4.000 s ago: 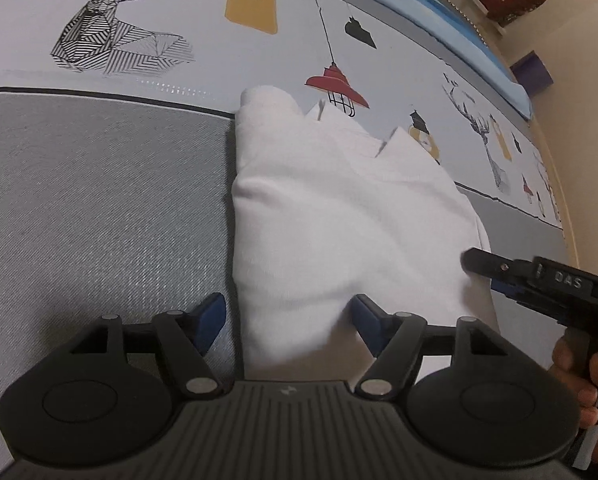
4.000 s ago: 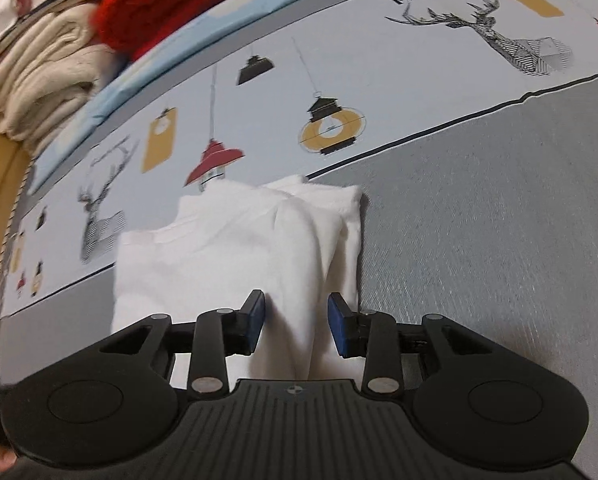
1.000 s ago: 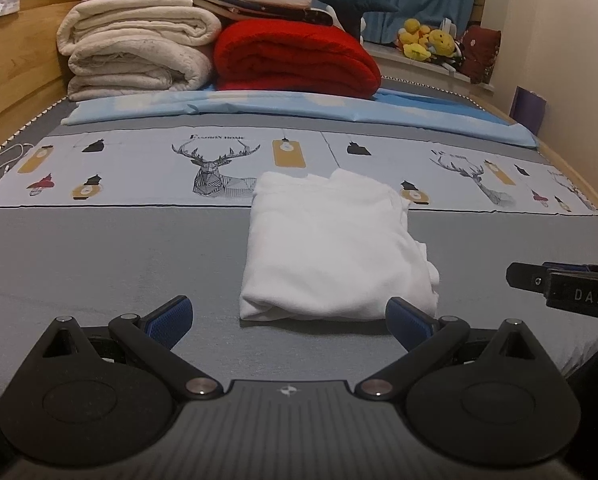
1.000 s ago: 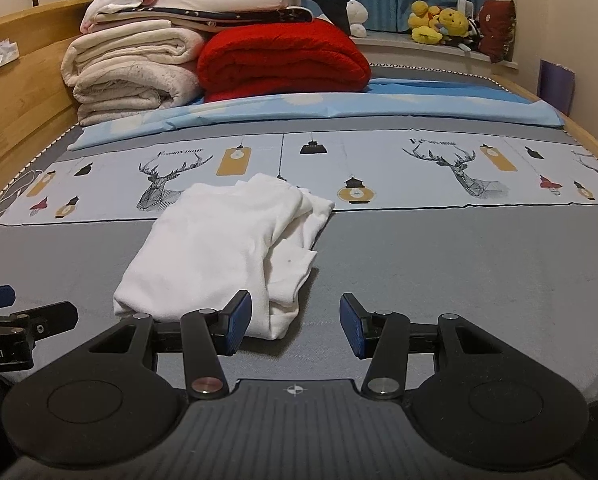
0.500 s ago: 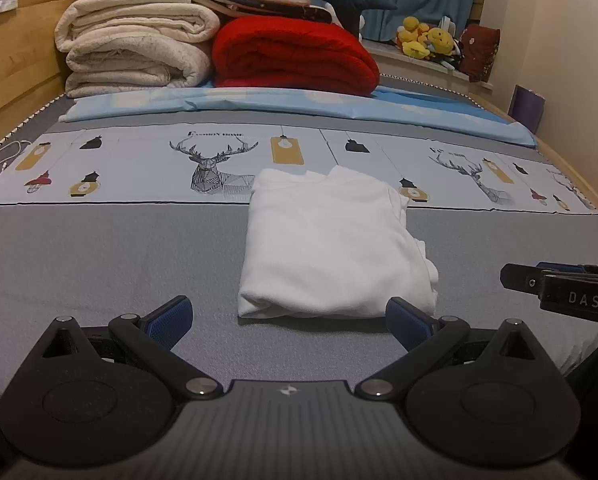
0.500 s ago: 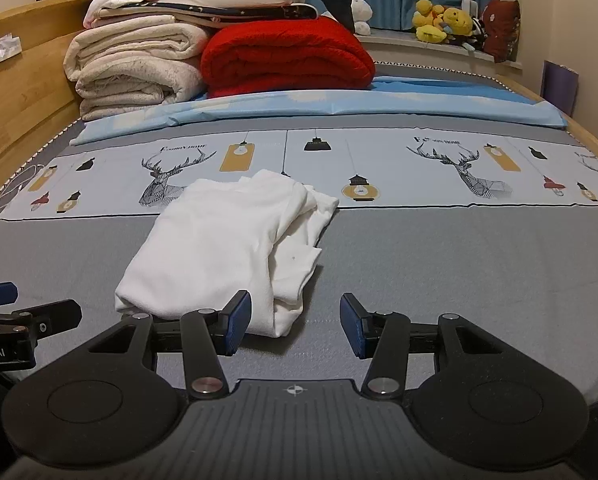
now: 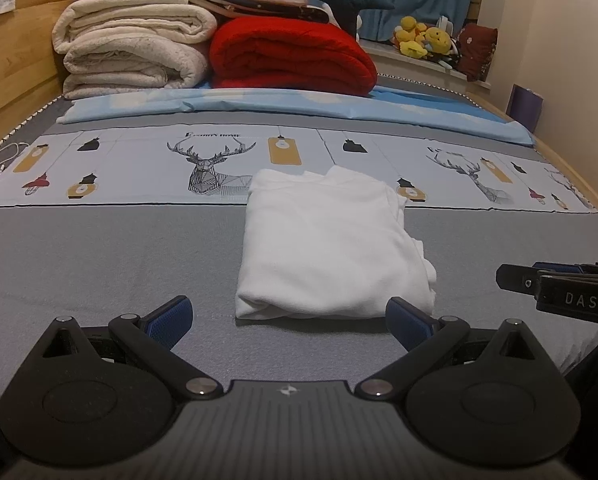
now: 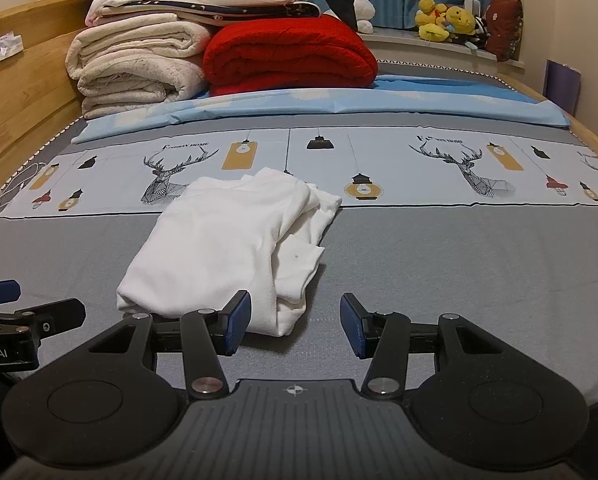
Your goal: Fold small clothes
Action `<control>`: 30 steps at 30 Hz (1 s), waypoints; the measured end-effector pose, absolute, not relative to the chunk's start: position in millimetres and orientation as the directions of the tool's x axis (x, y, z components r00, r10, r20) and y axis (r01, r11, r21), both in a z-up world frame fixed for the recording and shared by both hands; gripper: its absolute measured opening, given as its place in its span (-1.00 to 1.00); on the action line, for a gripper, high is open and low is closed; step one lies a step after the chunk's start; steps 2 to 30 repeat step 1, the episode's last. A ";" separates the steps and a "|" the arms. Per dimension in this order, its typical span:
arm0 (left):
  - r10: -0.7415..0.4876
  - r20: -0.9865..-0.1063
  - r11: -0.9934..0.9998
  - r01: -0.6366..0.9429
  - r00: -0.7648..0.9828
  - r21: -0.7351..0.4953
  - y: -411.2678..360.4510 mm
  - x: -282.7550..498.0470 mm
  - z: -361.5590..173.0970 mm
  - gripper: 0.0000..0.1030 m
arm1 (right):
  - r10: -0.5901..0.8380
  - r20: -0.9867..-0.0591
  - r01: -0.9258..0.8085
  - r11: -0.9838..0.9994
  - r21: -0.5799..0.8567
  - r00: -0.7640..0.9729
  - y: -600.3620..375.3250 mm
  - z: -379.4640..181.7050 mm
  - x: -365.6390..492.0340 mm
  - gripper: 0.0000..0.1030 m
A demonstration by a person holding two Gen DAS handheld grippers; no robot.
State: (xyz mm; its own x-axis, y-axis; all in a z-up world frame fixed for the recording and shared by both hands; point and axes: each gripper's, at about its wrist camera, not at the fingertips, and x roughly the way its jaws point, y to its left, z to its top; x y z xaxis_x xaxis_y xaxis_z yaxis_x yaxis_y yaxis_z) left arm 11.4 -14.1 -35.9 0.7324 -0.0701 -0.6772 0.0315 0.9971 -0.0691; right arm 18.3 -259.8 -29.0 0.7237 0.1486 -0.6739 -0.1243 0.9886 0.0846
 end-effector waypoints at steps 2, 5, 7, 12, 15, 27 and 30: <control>-0.070 -0.678 0.997 0.031 0.732 -0.070 -14.0 11.5 -35.9 0.99 | 0.149 -0.674 -0.125 0.989 0.084 0.724 -259.8 -28.9 18.6 -0.01; -0.070 -0.678 0.997 0.031 0.732 -0.070 -14.0 11.5 -35.9 0.99 | 0.149 -0.674 -0.125 0.989 0.084 0.724 -259.8 -28.9 18.6 -0.01; -0.070 -0.678 0.997 0.031 0.732 -0.070 -14.0 11.5 -35.9 0.99 | 0.149 -0.674 -0.125 0.989 0.084 0.724 -259.8 -28.9 18.6 -0.01; -0.070 -0.678 0.997 0.031 0.732 -0.070 -14.0 11.5 -35.9 0.99 | 0.149 -0.674 -0.125 0.989 0.084 0.724 -259.8 -28.9 18.6 -0.01; -0.070 -0.678 0.997 0.031 0.732 -0.070 -14.0 11.5 -35.9 0.99 | 0.149 -0.674 -0.125 0.989 0.084 0.724 -259.8 -28.9 18.6 -0.01; -0.070 -0.678 0.997 0.031 0.732 -0.070 -14.0 11.5 -35.9 0.99 | 0.149 -0.674 -0.125 0.989 0.084 0.724 -259.8 -28.9 18.6 -0.01; -0.070 -0.678 0.997 0.031 0.732 -0.070 -14.0 11.5 -35.9 0.99 | 0.149 -0.674 -0.125 0.989 0.084 0.724 -259.8 -28.9 18.6 -0.01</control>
